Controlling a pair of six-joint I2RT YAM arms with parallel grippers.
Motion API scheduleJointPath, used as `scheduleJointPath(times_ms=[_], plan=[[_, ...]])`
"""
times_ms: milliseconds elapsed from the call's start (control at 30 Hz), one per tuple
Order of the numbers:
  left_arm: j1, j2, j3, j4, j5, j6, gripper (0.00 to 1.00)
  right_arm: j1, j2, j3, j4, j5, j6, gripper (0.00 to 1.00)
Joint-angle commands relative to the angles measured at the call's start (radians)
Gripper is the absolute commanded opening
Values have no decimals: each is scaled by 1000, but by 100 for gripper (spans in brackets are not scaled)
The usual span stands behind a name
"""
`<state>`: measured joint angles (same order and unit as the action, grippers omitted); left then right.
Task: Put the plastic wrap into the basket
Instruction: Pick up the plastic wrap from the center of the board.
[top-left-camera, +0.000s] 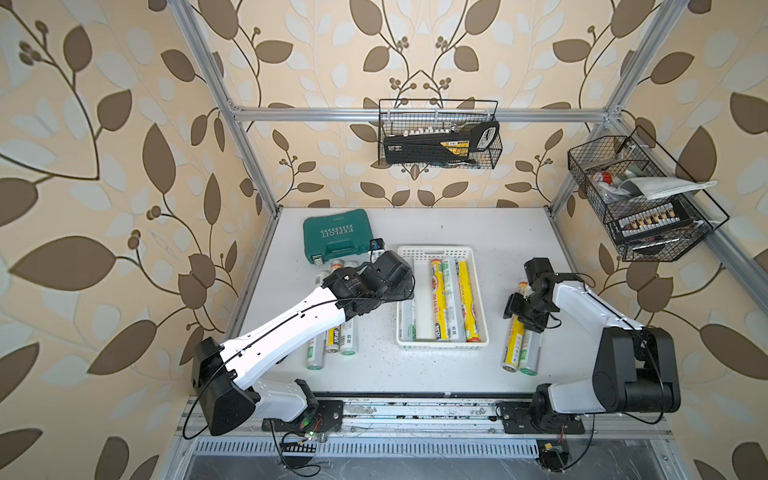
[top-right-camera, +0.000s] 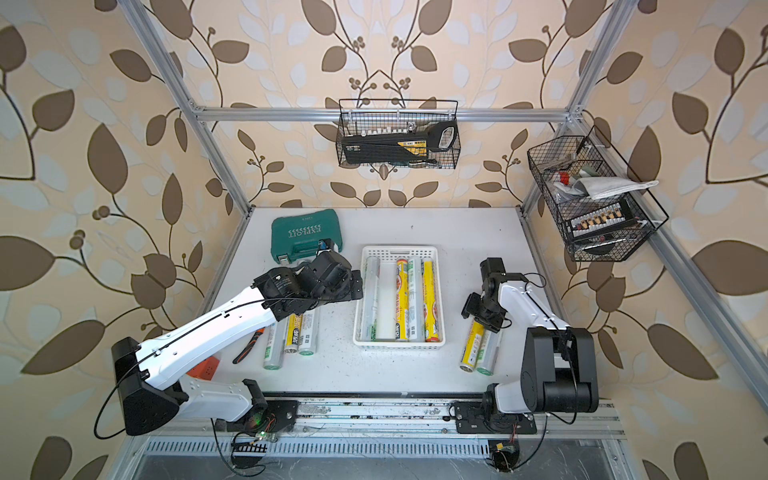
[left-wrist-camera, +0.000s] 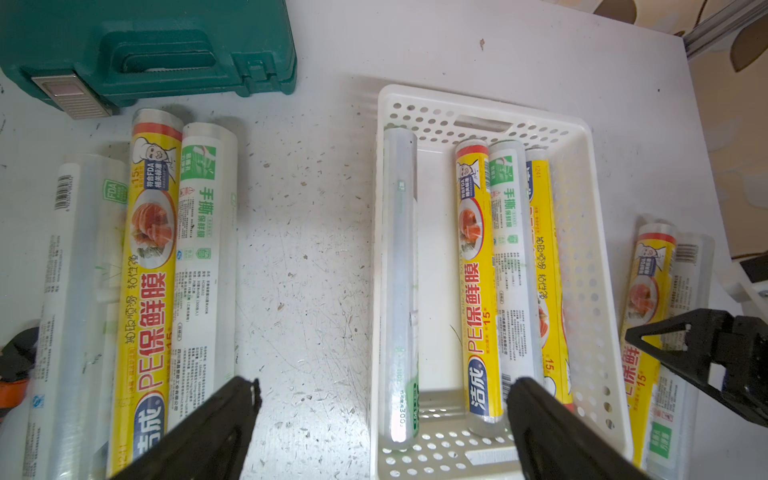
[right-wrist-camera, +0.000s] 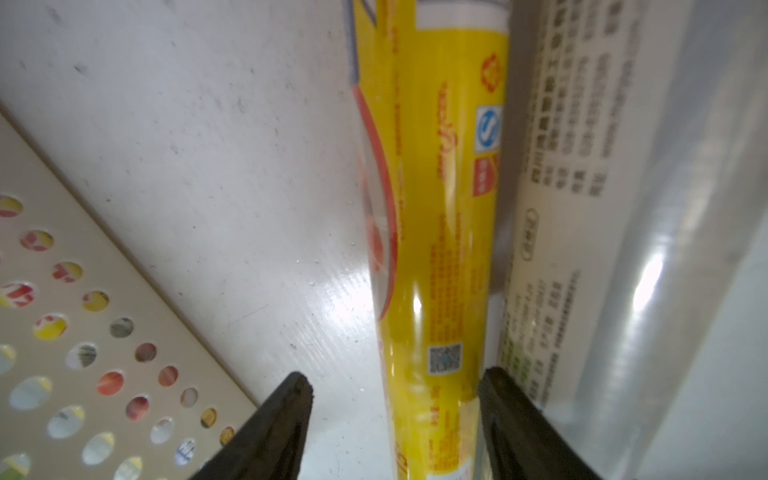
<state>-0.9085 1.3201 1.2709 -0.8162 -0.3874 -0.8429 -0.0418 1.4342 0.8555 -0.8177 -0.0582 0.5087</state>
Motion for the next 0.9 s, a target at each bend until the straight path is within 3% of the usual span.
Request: scheduleJointPath(times_ms=[0, 867], plan=[[14, -46, -3, -12, -34, -12, 99, -3, 15, -18, 18, 6, 7, 66], [31, -75, -42, -1, -53, -15, 99, 75, 122, -1, 66, 9, 34, 56]])
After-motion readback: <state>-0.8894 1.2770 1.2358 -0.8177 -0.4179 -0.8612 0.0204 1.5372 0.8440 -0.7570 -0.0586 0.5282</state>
